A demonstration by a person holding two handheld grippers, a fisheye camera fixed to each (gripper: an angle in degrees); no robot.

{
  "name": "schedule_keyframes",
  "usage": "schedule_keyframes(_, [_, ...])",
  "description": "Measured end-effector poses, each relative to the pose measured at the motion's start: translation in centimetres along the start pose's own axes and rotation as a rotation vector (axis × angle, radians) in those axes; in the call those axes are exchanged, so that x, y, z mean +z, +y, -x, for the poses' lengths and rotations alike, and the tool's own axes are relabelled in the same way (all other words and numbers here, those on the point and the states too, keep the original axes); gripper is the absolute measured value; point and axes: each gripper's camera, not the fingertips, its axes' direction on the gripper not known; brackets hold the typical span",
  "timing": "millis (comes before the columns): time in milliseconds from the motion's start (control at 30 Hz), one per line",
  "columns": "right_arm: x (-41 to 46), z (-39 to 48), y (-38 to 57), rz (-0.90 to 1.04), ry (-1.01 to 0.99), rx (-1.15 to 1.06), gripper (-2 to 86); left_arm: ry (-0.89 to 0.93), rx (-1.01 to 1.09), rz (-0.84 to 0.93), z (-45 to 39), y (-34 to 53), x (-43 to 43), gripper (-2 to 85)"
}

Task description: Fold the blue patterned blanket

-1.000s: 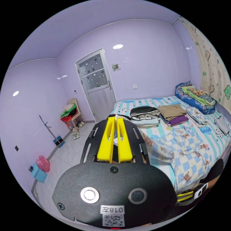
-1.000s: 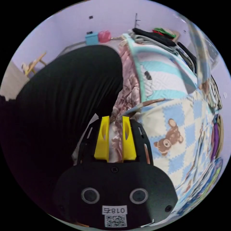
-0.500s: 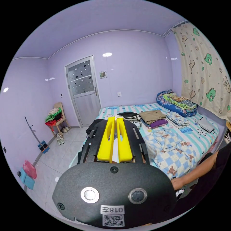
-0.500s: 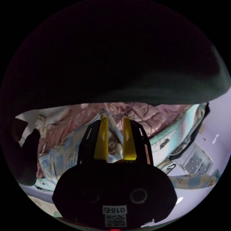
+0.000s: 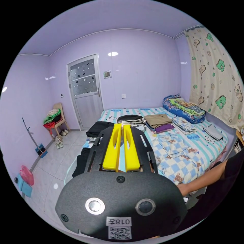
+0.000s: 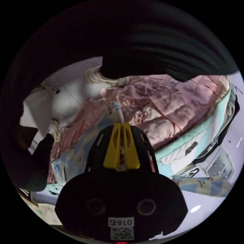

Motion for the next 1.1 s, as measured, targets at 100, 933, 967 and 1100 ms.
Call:
schedule_keyframes(100, [-2.6,0.7,2.8,-0.132,0.003,0.140,-0.6,-0.005,-0.002,-0.005,0.7,-1.6,-0.9,-0.8])
schedule_keyframes(933, [-8.3,20.4,35.0,-0.498,0.021,1.512,-0.7,0.473,0.052,-0.048,-25.0,-38.0,1.9,-0.8])
schedule_keyframes(967, [-7.5,21.6,35.9,-0.486,-0.021,1.535,-0.7,0.509,0.077,-0.017,-28.8,-39.0,3.2,-0.9])
schedule_keyframes(1100, [-4.9,24.2,37.6,-0.457,-0.089,1.516,-0.6,0.569,0.136,0.132,-39.3,-39.9,8.5,-0.8])
